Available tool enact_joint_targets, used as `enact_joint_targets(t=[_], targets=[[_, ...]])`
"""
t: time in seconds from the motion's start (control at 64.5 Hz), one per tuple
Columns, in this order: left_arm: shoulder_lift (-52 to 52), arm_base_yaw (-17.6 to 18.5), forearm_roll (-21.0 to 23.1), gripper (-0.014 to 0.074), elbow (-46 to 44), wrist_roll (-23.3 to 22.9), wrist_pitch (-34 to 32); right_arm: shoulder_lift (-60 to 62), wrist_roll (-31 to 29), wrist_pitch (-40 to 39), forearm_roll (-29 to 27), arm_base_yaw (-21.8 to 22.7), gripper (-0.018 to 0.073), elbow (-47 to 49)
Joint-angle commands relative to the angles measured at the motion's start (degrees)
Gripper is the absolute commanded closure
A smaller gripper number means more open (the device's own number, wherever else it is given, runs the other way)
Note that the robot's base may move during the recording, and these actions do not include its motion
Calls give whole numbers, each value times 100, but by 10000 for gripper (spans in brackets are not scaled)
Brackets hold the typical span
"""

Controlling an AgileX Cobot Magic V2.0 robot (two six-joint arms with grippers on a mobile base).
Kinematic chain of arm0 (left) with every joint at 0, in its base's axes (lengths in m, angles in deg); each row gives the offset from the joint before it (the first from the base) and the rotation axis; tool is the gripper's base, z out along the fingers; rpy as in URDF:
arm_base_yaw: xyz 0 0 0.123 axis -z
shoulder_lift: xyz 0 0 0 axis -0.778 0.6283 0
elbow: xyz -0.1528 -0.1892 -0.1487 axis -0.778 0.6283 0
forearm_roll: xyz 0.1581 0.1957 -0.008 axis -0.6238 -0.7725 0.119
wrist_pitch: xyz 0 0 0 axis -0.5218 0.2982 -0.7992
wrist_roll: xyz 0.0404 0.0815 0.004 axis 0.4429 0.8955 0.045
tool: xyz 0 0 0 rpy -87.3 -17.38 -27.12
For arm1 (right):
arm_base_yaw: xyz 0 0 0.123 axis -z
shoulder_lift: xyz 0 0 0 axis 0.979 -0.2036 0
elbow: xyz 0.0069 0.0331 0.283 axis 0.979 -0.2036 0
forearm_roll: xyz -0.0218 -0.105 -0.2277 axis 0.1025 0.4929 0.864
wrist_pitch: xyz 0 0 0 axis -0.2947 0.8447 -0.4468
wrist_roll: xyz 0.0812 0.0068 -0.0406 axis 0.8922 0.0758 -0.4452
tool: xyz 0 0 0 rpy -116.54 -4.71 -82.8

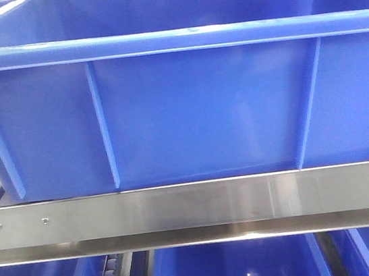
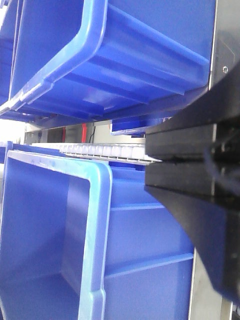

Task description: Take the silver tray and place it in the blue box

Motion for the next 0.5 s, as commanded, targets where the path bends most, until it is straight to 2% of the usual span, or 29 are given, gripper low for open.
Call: enact_joint_targets(t=[0.0,0.186,0.31,0.481], targets=[[-110,-14,38,691,-22,16,-514,-71,-138,-425,-20,243,503,149],[-110,-14,38,691,-22,16,-514,52,-1641,-654,-1205,1377,503,-191],[-110,-14,38,691,-22,16,-514,483,-1711,-1241,-1314,2014,503,-943],[-110,-14,38,691,-22,16,-514,1325,-1711,-1903,-1414,2485,503,-2094]])
